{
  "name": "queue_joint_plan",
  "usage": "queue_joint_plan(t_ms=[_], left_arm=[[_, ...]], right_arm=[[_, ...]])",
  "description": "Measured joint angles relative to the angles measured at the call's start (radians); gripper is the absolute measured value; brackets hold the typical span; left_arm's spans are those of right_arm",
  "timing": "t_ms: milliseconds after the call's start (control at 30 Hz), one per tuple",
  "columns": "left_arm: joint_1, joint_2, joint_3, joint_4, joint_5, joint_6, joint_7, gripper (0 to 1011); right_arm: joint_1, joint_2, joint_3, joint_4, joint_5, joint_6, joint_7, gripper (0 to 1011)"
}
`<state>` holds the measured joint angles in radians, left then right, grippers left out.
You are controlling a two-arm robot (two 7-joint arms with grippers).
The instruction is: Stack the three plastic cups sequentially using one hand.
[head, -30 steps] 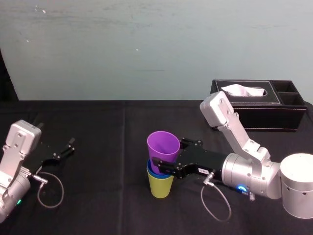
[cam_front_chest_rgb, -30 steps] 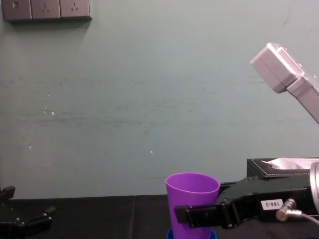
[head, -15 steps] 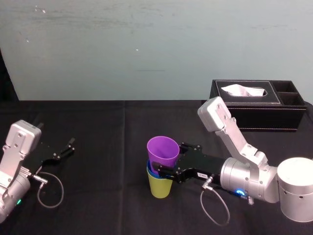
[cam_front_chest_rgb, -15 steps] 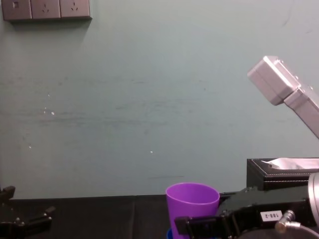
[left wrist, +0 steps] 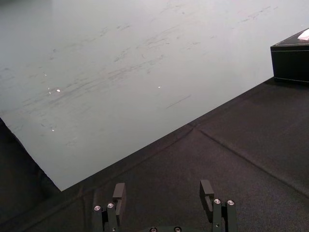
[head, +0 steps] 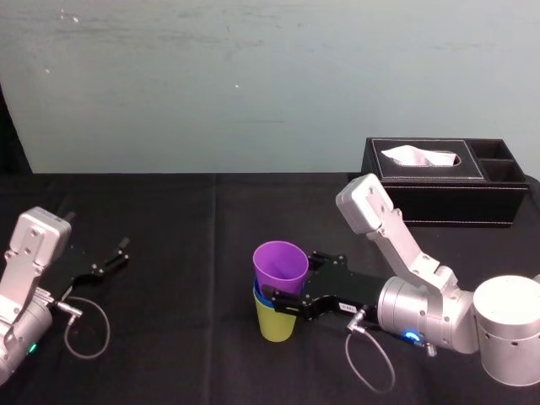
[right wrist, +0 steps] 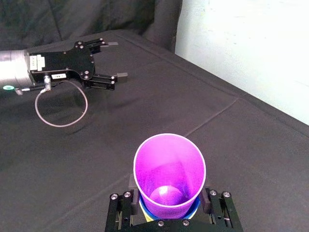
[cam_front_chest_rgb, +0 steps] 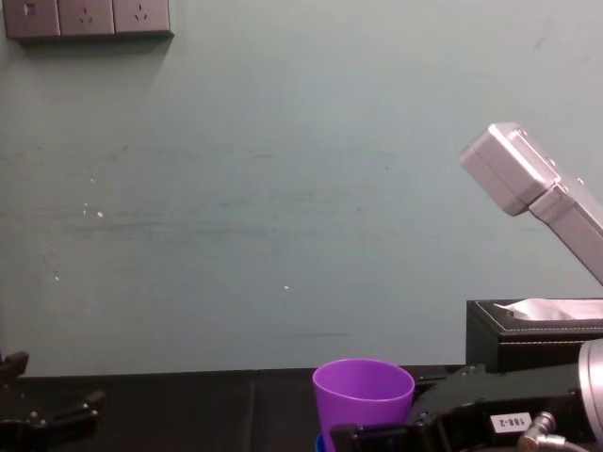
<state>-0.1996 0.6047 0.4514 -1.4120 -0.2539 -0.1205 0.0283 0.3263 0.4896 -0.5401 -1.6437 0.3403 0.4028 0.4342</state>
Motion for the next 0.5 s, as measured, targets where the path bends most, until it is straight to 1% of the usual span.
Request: queue_joint_plan(t_ms=[233, 367, 433, 500], left_arm=[[0.0, 0.0, 0.0, 0.0, 0.0, 0.0, 0.0, 1000], [0.0, 0.0, 0.0, 0.0, 0.0, 0.0, 0.0, 1000], [0.0, 0.0, 0.0, 0.0, 0.0, 0.0, 0.0, 1000], [0.0, 0.0, 0.0, 0.0, 0.0, 0.0, 0.0, 1000]], right_arm=[[0.0, 0.0, 0.001, -0.001, 0.001, 0.0, 0.0, 721], [0.0, 0.001, 0.001, -0.001, 0.002, 0.001, 0.0, 781], [0.0, 0.001, 0.001, -0.001, 0.003, 0.001, 0.0, 843], [0.0, 0.001, 0.001, -0.001, 0.003, 0.001, 0.0, 876]])
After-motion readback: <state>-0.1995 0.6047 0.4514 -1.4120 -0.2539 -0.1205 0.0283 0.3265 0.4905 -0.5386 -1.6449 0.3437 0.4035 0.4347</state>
